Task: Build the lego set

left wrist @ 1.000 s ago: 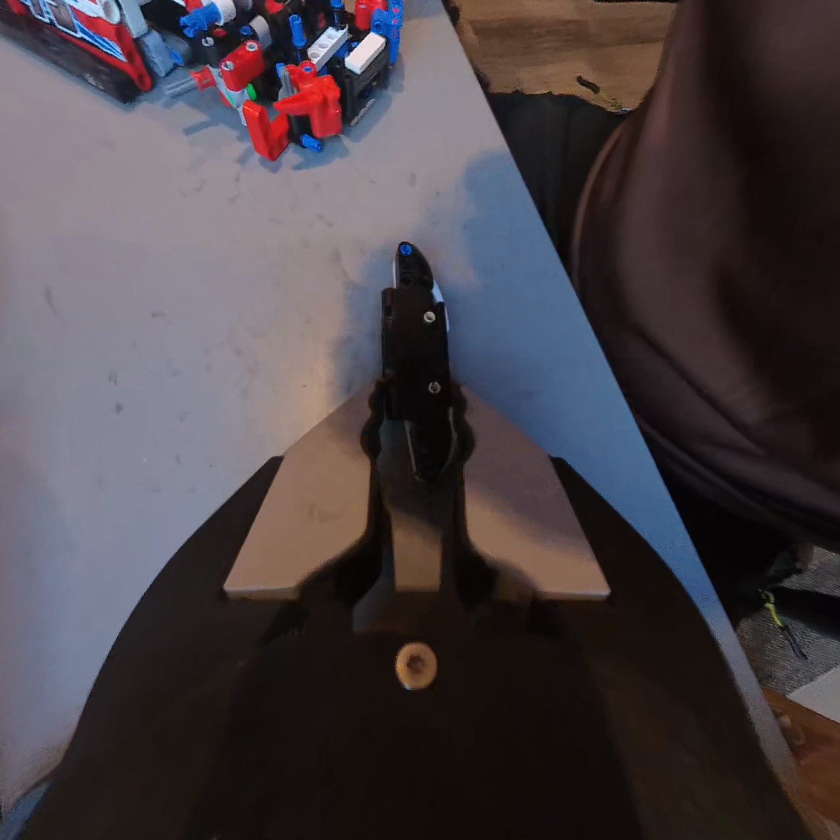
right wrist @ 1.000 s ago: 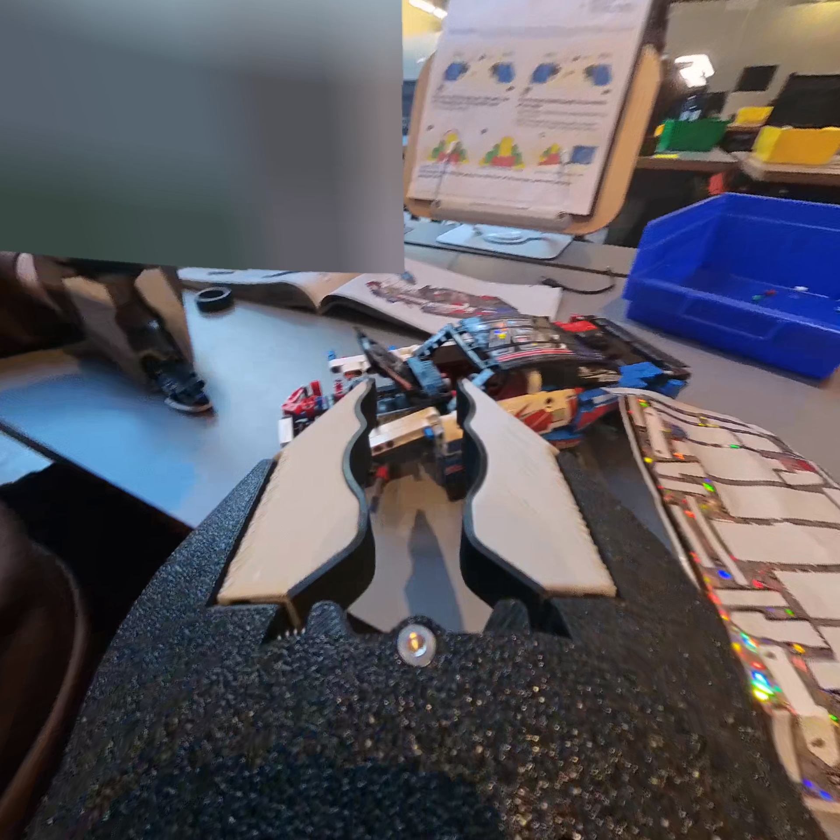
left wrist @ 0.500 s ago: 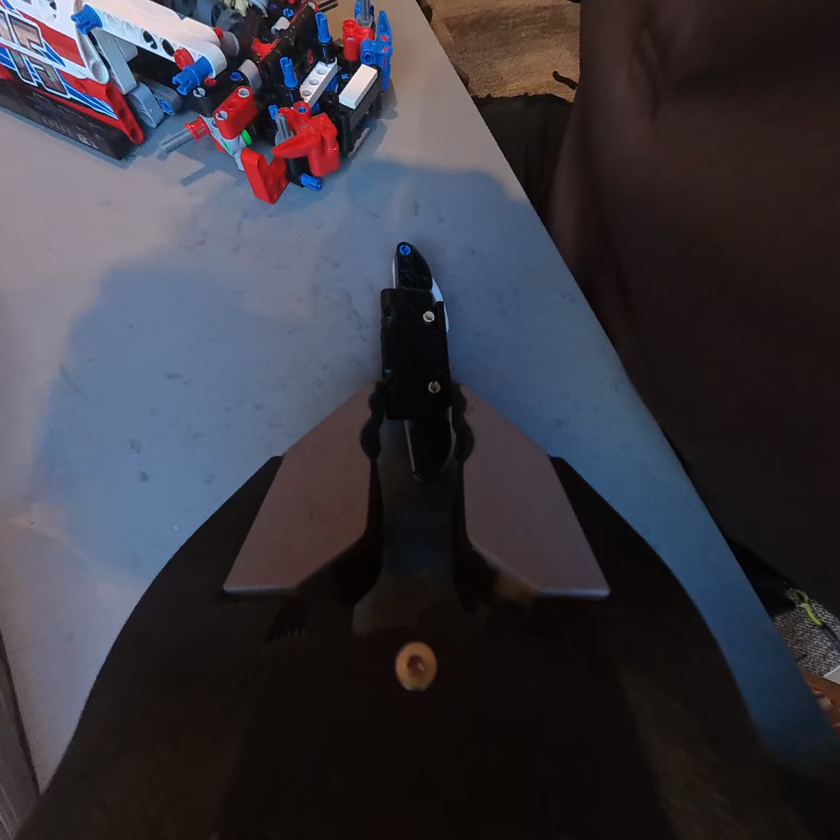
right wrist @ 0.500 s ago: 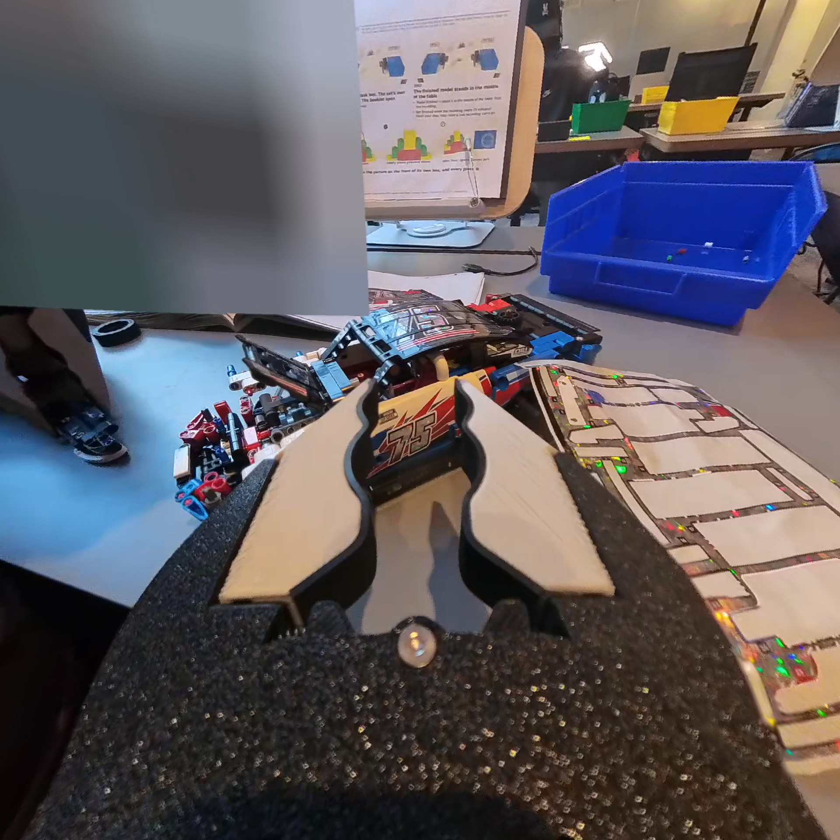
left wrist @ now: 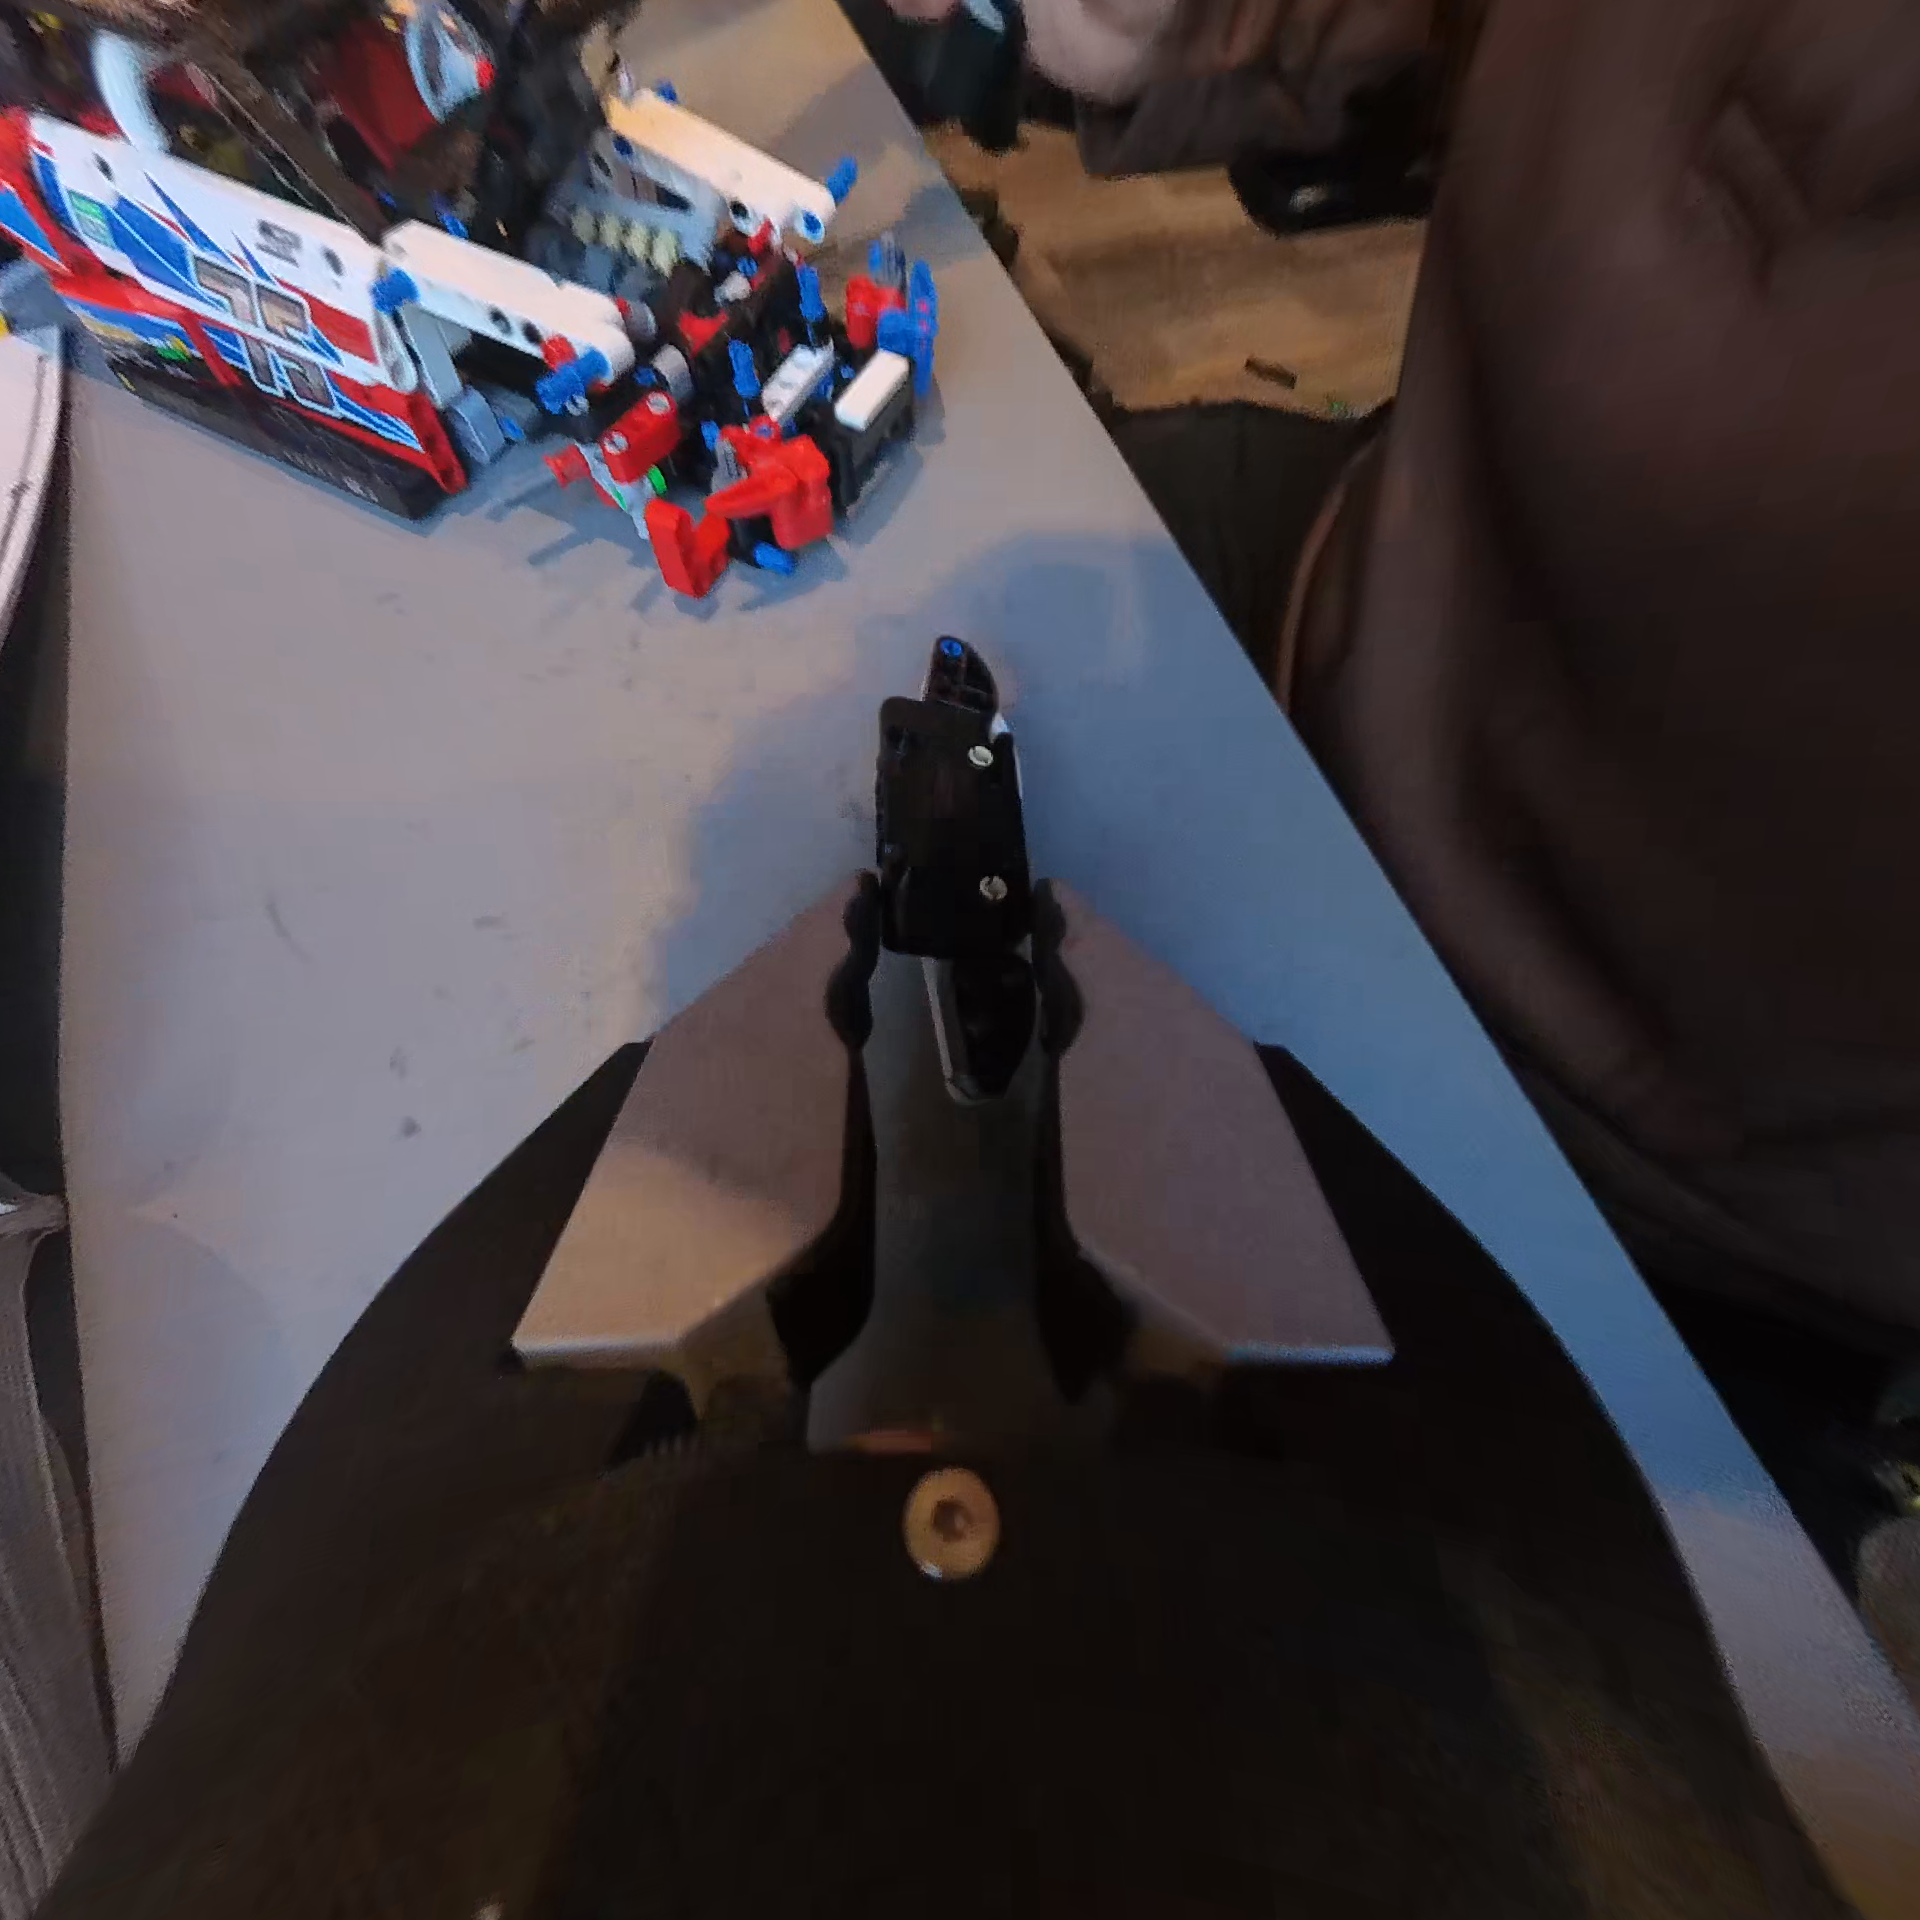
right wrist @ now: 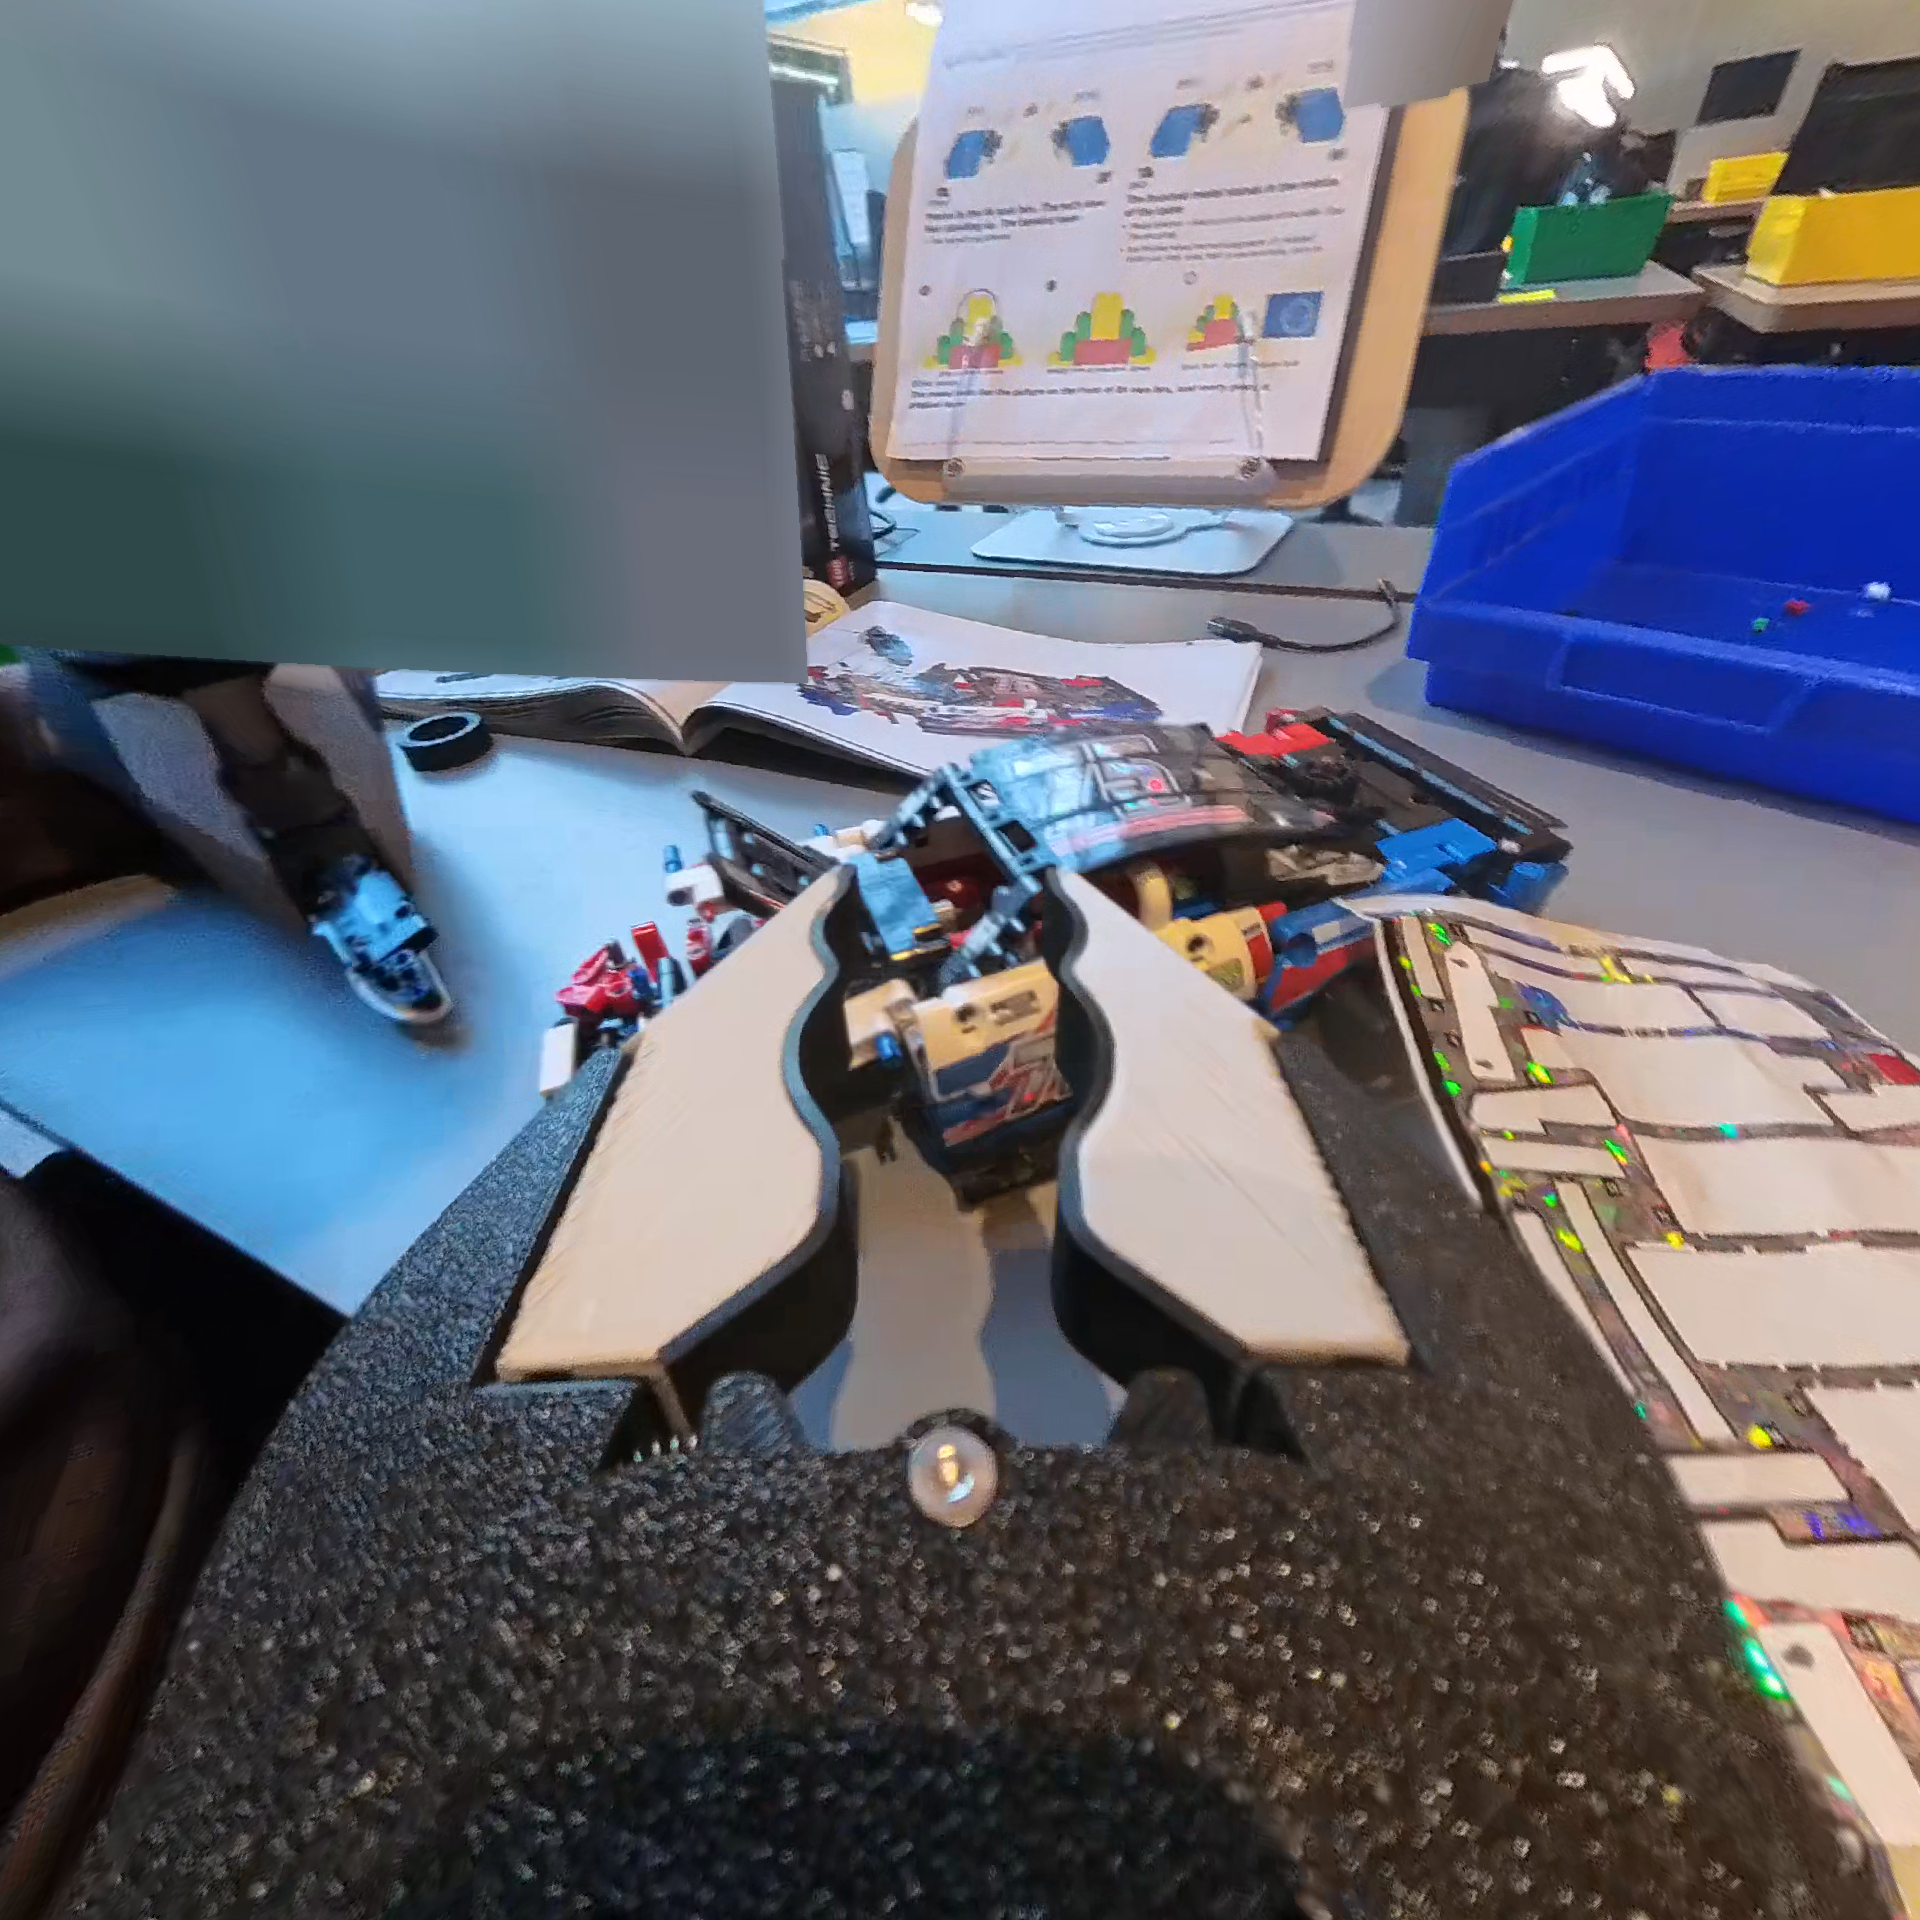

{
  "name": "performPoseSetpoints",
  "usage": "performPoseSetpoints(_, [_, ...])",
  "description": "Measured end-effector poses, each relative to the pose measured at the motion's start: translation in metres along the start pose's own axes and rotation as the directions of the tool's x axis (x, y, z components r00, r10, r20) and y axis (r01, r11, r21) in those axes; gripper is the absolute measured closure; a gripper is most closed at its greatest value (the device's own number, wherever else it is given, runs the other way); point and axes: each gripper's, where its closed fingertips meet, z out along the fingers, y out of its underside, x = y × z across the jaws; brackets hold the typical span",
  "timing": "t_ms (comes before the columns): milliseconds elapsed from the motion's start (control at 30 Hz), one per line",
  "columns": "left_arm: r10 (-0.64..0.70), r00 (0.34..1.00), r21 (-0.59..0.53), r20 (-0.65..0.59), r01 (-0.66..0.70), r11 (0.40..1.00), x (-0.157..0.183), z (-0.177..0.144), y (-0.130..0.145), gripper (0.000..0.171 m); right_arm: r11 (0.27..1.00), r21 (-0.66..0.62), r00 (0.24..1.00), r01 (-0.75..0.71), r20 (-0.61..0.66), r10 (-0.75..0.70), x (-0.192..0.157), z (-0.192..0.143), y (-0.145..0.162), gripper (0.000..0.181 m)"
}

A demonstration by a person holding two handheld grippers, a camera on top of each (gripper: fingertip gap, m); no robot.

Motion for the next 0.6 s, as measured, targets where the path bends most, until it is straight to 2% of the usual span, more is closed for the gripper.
performPoseSetpoints(133, [0.024, 1.000, -0.016, 0.003, -0.024, 1.000, 0.000, 0.006, -0.002, 0.145, 0.996, -0.020, 0.982, 0.088, 0.167, -0.083, -0.049, 0.006, -0.011, 0.148])
performPoseSetpoints(233, [0.066, 0.998, -0.027, 0.008, -0.066, 0.997, 0.004, 0.012, -0.003, 0.145, 0.970, -0.143, 0.934, 0.195, 0.329, -0.140, -0.101, 0.018, 0.007, 0.144])
performPoseSetpoints(367, [0.114, 0.993, -0.005, 0.017, -0.114, 0.993, 0.009, 0.013, -0.009, 0.145, 0.893, -0.307, 0.889, 0.329, 0.419, -0.184, -0.149, 0.037, 0.047, 0.135])
performPoseSetpoints(433, [0.135, 0.991, 0.028, 0.010, -0.135, 0.990, 0.015, 0.013, -0.016, 0.145, 0.839, -0.365, 0.871, 0.404, 0.435, -0.231, -0.161, 0.043, 0.064, 0.121])
performPoseSetpoints(600, [0.171, 0.985, 0.088, 0.016, -0.172, 0.981, 0.025, 0.019, -0.038, 0.145, 0.755, -0.351, 0.803, 0.554, 0.462, -0.375, -0.183, 0.050, 0.077, 0.121])
